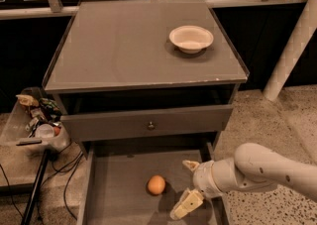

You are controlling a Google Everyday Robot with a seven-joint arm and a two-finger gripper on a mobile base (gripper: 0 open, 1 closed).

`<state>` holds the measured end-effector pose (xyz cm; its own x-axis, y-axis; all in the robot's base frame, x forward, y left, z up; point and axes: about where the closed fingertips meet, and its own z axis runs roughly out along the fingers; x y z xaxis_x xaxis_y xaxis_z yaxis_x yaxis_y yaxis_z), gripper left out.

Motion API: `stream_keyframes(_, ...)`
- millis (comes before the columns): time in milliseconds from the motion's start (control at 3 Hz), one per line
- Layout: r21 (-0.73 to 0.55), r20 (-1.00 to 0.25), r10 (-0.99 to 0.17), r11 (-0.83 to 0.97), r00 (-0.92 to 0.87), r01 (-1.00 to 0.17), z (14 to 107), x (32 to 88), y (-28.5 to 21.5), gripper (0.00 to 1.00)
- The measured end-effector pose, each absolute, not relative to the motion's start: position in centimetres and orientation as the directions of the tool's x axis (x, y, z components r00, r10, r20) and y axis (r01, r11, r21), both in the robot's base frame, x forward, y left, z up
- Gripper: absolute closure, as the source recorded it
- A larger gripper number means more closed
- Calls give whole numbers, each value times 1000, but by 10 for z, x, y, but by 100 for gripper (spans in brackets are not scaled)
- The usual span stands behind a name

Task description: Pick orange from middle drawer and place on counter

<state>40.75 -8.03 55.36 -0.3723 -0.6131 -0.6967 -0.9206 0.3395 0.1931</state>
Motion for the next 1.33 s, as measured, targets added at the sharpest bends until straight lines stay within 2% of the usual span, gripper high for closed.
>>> stream_keyframes(333,156,-742,-568,369,-355,-916,542,416,-76,0)
stream_keyframes(1000,21,-720,-634,385,-282,-923,496,445,-68,0)
stream_keyframes(1333,27,-724,-628,387,-285,-922,490,445,-64,0)
